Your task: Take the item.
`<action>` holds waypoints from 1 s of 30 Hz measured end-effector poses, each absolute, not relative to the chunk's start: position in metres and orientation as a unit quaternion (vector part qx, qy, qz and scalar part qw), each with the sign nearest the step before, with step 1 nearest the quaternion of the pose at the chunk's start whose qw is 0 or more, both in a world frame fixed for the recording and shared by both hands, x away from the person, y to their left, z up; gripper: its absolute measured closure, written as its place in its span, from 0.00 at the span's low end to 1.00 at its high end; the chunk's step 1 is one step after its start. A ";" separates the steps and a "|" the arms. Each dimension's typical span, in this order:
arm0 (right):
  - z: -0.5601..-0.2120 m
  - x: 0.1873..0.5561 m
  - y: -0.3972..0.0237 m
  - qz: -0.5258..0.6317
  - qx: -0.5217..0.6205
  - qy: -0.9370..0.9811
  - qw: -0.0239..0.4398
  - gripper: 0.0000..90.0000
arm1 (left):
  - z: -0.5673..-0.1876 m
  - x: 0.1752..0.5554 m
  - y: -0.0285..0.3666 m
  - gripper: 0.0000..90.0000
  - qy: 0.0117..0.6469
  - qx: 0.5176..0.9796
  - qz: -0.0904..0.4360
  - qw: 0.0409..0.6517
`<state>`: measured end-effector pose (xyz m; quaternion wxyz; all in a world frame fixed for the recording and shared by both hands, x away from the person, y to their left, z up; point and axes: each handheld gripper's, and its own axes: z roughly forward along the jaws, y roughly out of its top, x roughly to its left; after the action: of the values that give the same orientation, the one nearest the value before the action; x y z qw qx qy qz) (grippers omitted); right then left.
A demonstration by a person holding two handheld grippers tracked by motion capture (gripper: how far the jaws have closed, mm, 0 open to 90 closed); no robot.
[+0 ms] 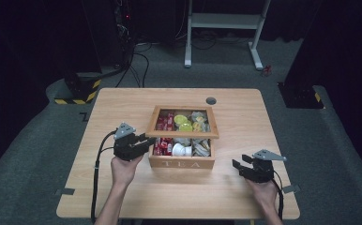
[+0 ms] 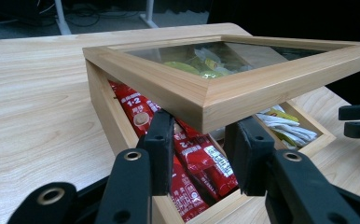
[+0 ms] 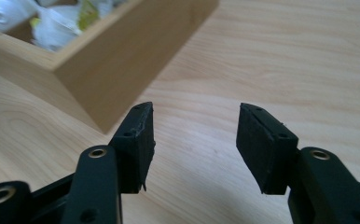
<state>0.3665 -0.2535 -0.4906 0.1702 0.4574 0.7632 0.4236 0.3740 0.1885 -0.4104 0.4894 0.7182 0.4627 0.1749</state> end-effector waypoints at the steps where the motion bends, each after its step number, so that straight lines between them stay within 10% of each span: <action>1: -0.487 0.366 -0.249 0.429 0.450 0.765 0.170 0.53 | -0.410 0.374 0.189 0.70 0.463 0.718 0.175 0.489; 30: -0.456 0.377 -0.179 0.476 0.361 0.791 0.132 0.64 | -0.405 0.383 0.189 0.70 0.464 0.720 0.171 0.487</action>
<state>0.3773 -0.1791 -0.4557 0.1321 0.3615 0.7907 0.4760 0.3829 0.1889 -0.4047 0.4865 0.7200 0.4643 0.1711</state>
